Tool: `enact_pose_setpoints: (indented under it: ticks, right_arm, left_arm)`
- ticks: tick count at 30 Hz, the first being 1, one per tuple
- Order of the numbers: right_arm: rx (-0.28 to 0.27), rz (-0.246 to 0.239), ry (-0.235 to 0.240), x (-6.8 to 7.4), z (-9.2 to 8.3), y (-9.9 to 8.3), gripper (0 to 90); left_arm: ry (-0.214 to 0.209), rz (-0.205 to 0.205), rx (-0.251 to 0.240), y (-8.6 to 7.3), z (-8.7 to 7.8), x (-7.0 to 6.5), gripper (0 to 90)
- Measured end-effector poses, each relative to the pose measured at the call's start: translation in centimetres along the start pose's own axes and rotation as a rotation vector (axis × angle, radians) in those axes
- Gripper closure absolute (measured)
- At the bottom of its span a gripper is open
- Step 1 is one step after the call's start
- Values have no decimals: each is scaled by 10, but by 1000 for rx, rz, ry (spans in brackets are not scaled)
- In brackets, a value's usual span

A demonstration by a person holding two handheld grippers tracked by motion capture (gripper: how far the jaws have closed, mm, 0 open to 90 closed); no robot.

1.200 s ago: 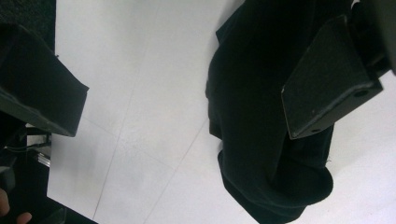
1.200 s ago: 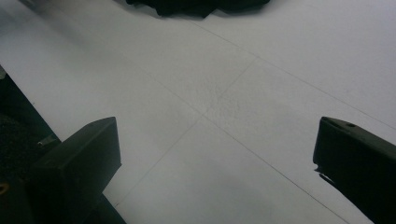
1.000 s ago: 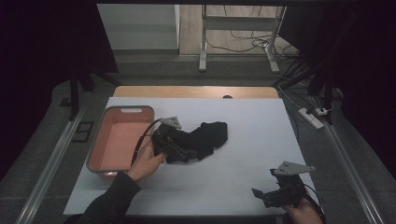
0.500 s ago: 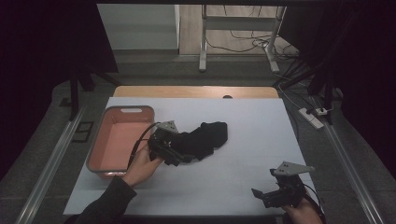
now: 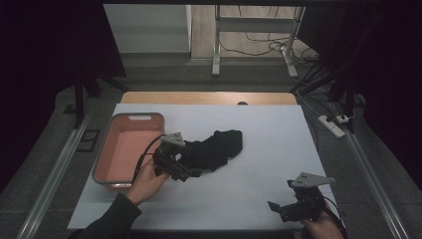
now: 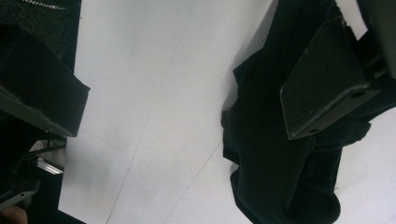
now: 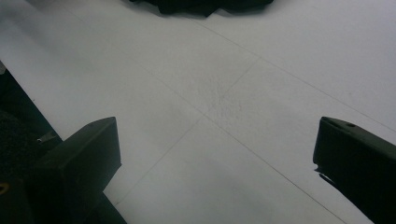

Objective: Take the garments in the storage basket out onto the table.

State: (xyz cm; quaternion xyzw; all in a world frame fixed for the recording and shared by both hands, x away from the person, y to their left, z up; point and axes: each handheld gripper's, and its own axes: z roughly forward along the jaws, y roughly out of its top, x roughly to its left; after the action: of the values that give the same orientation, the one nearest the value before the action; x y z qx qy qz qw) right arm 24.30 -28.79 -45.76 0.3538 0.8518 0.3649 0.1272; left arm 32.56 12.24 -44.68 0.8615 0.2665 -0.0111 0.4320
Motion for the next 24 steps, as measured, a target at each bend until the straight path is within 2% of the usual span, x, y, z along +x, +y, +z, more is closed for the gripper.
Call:
enact_pose_setpoints:
  ticks: [14,24]
  right_arm:
    - [4,-4,2,0,0,0,6]
    - [8,-7,0,0,1,1,6]
  left_arm:
    - [8,-11,-27,-12,-13,-4,13]
    - [15,-39,-48,-30,-25,-8,13]
